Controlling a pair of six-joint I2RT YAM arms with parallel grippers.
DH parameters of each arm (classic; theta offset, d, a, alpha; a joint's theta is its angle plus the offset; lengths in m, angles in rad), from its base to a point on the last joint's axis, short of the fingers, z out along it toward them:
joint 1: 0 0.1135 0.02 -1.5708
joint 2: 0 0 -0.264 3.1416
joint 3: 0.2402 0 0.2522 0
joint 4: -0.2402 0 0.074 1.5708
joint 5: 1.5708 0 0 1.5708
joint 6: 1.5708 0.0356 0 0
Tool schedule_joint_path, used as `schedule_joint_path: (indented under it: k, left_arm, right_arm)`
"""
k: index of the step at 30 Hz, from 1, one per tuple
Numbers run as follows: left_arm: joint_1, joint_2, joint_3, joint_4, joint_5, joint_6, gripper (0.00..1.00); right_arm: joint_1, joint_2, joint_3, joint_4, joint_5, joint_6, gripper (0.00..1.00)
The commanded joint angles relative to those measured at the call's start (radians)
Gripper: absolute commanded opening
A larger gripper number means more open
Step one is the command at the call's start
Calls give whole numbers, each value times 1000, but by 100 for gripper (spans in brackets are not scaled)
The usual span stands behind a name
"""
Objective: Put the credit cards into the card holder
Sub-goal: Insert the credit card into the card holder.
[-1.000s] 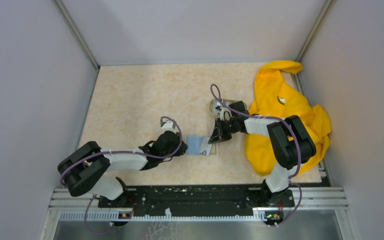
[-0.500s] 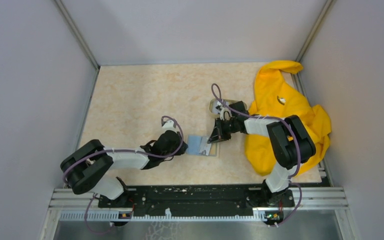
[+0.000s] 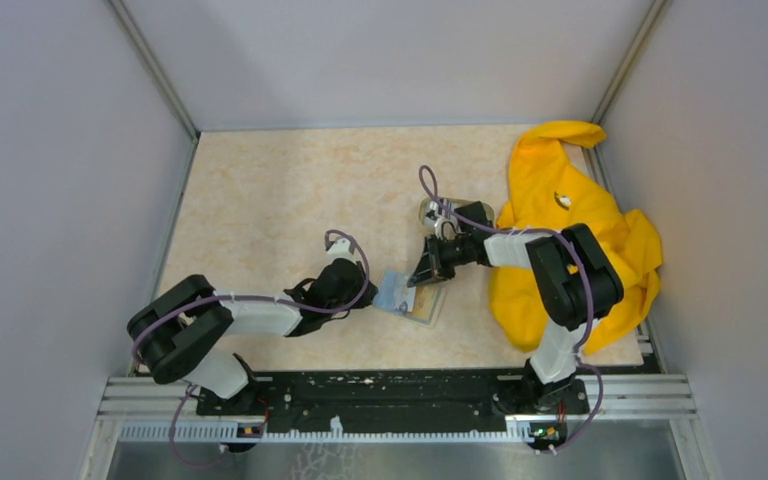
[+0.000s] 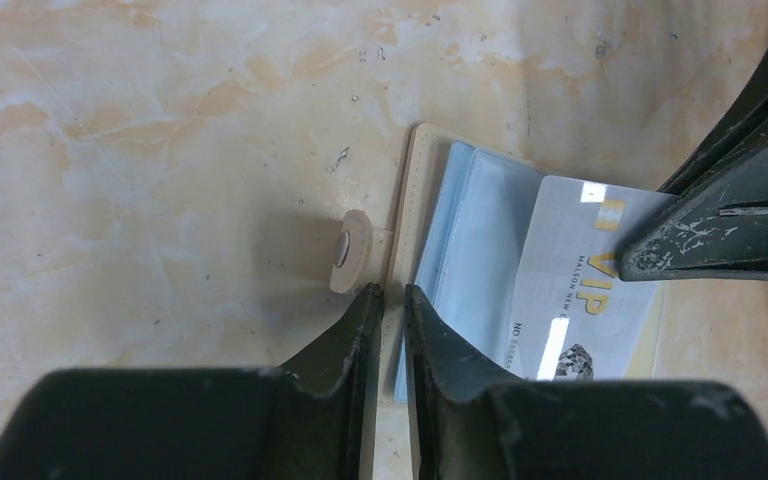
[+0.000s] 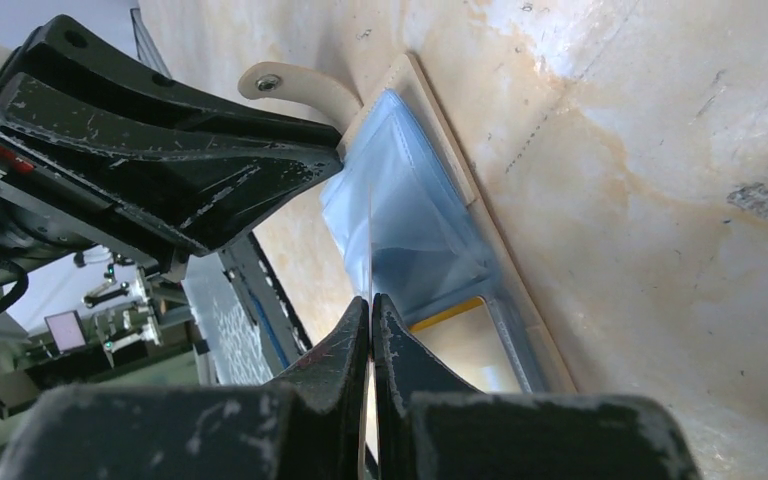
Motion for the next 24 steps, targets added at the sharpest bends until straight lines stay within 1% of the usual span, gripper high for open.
schedule_joint_path:
  k: [1,6,12,16,19,21,24]
  left_arm:
    - [-5,24,-32,-123,19,-8,20]
    - [-5,6,-45,-128,-8,-30,16]
    - [-5,-6,-66,-111,1,-60,13]
    - [-6,-17,-97,-77,13,-74,13]
    - [-5,-18,-104,-57,30,-73,12]
    - [-5,-13,-101,-49,42,-71,12]
    - [-5,-1,-96,-38,62,-66,12]
  right_arm:
    - [-27,-65,40,-17,30,-49,0]
    - [-57,-144,4,-44,148,-57,0]
    - [-59,-174,-35,-29,187,-16,0]
    - [-58,-253,-130,20,266,4,0]
    - [-59,-324,-207,106,326,60,0]
    - [-58,-344,-250,167,331,108,0]
    - [-59,-330,-280,220,314,161,0]
